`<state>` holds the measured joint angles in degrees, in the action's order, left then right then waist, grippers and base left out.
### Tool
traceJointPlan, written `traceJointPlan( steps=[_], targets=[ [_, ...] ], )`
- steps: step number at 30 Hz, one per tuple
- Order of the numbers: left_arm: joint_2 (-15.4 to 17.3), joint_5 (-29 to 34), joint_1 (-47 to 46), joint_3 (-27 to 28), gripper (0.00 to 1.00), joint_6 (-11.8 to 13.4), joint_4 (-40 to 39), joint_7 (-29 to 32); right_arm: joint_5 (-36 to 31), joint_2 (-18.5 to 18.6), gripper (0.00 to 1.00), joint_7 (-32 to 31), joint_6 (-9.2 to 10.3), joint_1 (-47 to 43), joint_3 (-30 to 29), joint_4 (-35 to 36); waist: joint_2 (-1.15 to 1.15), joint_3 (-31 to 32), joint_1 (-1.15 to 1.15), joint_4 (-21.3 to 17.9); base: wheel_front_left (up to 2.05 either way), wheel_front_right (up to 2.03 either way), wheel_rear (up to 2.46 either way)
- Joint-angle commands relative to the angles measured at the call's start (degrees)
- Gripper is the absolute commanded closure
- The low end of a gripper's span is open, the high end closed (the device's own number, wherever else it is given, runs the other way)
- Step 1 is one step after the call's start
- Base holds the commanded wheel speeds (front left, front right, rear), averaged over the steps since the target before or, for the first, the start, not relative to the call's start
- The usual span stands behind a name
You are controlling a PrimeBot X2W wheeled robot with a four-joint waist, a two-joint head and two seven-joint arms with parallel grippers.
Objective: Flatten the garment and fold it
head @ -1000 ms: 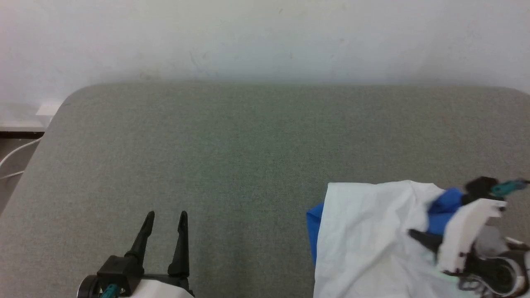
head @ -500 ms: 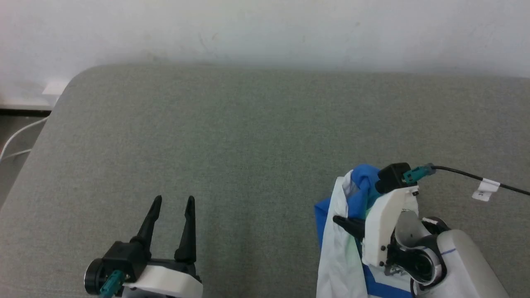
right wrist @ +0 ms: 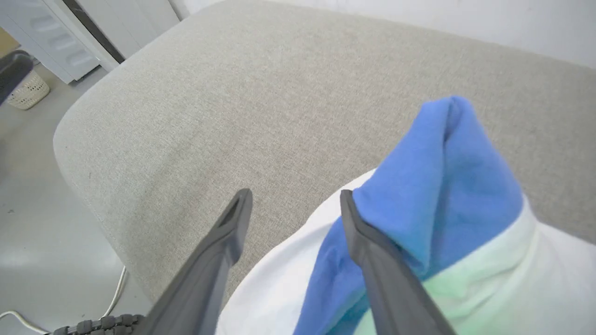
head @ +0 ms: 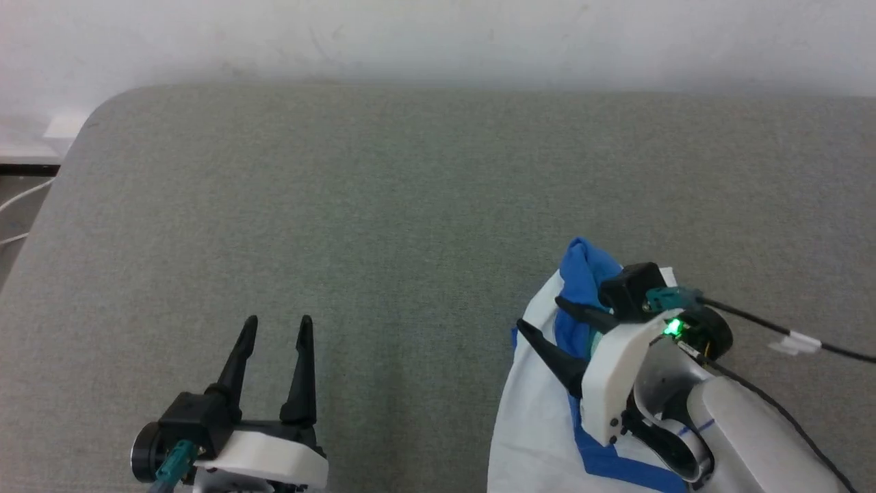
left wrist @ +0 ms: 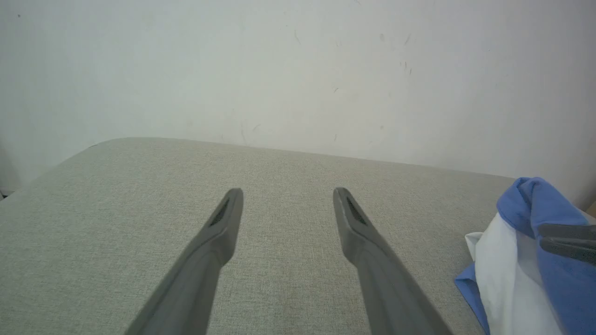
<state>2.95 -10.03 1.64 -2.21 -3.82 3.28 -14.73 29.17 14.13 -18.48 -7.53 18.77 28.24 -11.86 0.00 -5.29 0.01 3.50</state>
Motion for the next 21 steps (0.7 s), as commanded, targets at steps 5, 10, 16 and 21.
traceJointPlan(
  steps=[5, 10, 16, 21],
  targets=[
    [-0.1, 0.2, -0.9, 0.9, 0.0, 0.7, 0.1, -0.3, -3.5, 3.1, 0.0, 9.9, 0.04, -1.2, 0.6, 5.7, 0.0, 0.9, -0.01, -2.5, 0.0, 0.0, 0.0],
    [-0.1, 0.1, -0.5, 1.5, 0.0, 0.9, 0.0, -0.3, -6.6, 3.2, 0.0, 19.1, 0.04, -5.0, -5.3, 10.7, 0.0, 1.6, -0.01, -3.7, 0.0, 0.0, 0.0],
    [-0.1, 0.0, -0.3, 2.3, 0.0, 1.3, -0.5, -0.3, -11.2, 0.8, 0.0, 23.1, 0.04, -12.1, -20.3, 14.2, 0.0, 2.0, -0.01, -4.3, 0.0, 0.0, 0.0],
    [-0.1, -0.4, -0.1, 2.9, 0.0, 2.3, -1.1, -0.3, -12.8, -1.9, 0.0, 21.7, 0.04, -17.9, -31.5, 15.6, 0.0, 2.0, -0.01, -4.2, 0.0, 0.0, 0.0]
  ],
)
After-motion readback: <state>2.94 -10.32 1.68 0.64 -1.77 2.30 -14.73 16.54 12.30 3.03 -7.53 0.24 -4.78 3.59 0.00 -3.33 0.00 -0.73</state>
